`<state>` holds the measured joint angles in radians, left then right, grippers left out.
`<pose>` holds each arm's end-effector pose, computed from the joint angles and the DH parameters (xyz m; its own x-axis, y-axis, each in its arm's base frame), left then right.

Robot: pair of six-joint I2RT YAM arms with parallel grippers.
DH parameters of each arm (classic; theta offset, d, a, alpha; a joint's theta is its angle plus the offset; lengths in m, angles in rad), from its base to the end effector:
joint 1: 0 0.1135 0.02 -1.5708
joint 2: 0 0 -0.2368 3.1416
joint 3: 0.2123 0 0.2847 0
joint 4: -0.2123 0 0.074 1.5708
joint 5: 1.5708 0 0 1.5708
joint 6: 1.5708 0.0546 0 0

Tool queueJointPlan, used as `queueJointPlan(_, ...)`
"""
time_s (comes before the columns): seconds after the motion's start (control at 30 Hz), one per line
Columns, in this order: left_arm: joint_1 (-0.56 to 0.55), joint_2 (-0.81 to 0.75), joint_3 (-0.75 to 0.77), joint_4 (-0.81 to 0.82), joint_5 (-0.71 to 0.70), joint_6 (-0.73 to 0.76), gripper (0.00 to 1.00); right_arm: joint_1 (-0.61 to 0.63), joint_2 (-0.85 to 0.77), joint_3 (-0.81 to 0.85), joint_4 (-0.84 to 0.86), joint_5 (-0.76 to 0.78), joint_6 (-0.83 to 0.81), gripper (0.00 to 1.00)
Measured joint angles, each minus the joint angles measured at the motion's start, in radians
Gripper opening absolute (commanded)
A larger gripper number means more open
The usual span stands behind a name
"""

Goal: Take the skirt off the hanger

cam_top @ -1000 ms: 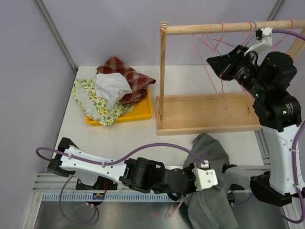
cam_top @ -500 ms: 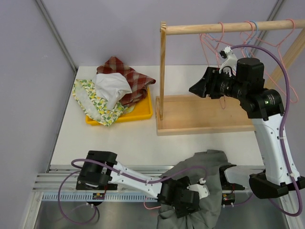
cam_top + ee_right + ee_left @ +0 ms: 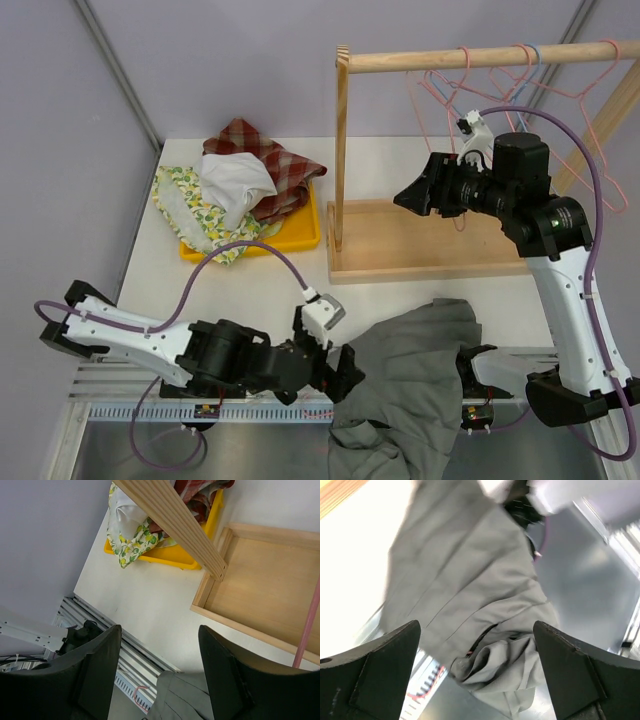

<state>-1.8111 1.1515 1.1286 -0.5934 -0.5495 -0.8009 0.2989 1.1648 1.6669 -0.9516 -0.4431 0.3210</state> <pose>-0.0441 -0.2997 0.3137 -0.5718 0.2393 -0.7847 0.7459 0.5499 -0.3758 0.2345 0.0968 0.4640 -0.5944 0.1151 -0.7959 -0.4716 0.7517 0.4610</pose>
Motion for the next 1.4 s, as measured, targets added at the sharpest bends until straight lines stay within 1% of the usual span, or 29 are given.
queueJointPlan(0.1, 0.003, -0.117, -0.158, -0.053, -0.061, -0.164, 0.99, 0.000, 0.000, -0.031, 0.011, -0.007, 0.001, 0.71)
queueJointPlan(0.2, -0.005, -0.163, -0.336, -0.116, -0.073, -0.351, 0.99, 0.000, 0.000, -0.037, 0.013, -0.008, 0.003, 0.72)
queueJointPlan(0.33, -0.019, -0.234, -0.483, -0.225, -0.075, -0.604, 0.99, 0.000, -0.009, -0.052, 0.049, -0.004, 0.019, 0.72)
queueJointPlan(0.4, -0.020, -0.252, -0.494, -0.269, -0.077, -0.699, 0.99, 0.000, -0.026, -0.080, 0.066, 0.000, 0.030, 0.72)
queueJointPlan(0.47, -0.020, -0.227, -0.479, -0.297, -0.077, -0.766, 0.99, 0.000, -0.043, -0.108, 0.076, 0.007, 0.040, 0.72)
queueJointPlan(0.57, -0.020, -0.103, -0.400, -0.364, -0.075, -0.847, 0.99, 0.000, -0.063, -0.139, 0.087, 0.013, 0.050, 0.72)
queueJointPlan(0.63, -0.020, -0.004, -0.337, -0.388, -0.073, -0.871, 0.99, 0.000, -0.073, -0.157, 0.103, 0.015, 0.055, 0.72)
queueJointPlan(0.73, -0.010, 0.069, -0.299, -0.365, -0.073, -0.859, 0.99, 0.000, -0.083, -0.177, 0.118, 0.016, 0.058, 0.72)
queueJointPlan(0.8, 0.020, 0.074, -0.315, -0.314, -0.064, -0.828, 0.99, 0.000, -0.085, -0.185, 0.122, 0.015, 0.061, 0.72)
queueJointPlan(0.97, 0.166, 0.027, -0.448, -0.113, -0.033, -0.711, 0.99, 0.000, -0.098, -0.224, 0.145, 0.015, 0.064, 0.72)
queueJointPlan(1.07, 0.243, 0.032, -0.489, -0.014, -0.002, -0.618, 0.99, 0.000, -0.111, -0.243, 0.146, 0.016, 0.066, 0.72)
queueJointPlan(1.17, 0.287, 0.092, -0.479, 0.089, 0.028, -0.530, 0.98, 0.000, -0.122, -0.252, 0.147, 0.016, 0.068, 0.72)
queueJointPlan(1.23, 0.296, 0.167, -0.442, 0.130, 0.046, -0.472, 0.98, 0.000, -0.128, -0.256, 0.147, 0.016, 0.068, 0.72)
queueJointPlan(1.3, 0.299, 0.226, -0.401, 0.170, 0.064, -0.424, 0.95, 0.000, -0.132, -0.258, 0.147, 0.018, 0.069, 0.72)
queueJointPlan(1.33, 0.301, 0.246, -0.383, 0.190, 0.074, -0.404, 0.91, 0.000, -0.133, -0.259, 0.147, 0.020, 0.069, 0.72)
queueJointPlan(1.37, 0.302, 0.261, -0.369, 0.211, 0.084, -0.386, 0.80, 0.000, -0.134, -0.260, 0.147, 0.023, 0.069, 0.72)
queueJointPlan(1.4, 0.304, 0.271, -0.358, 0.233, 0.095, -0.375, 0.73, 0.000, -0.134, -0.261, 0.147, 0.024, 0.069, 0.72)
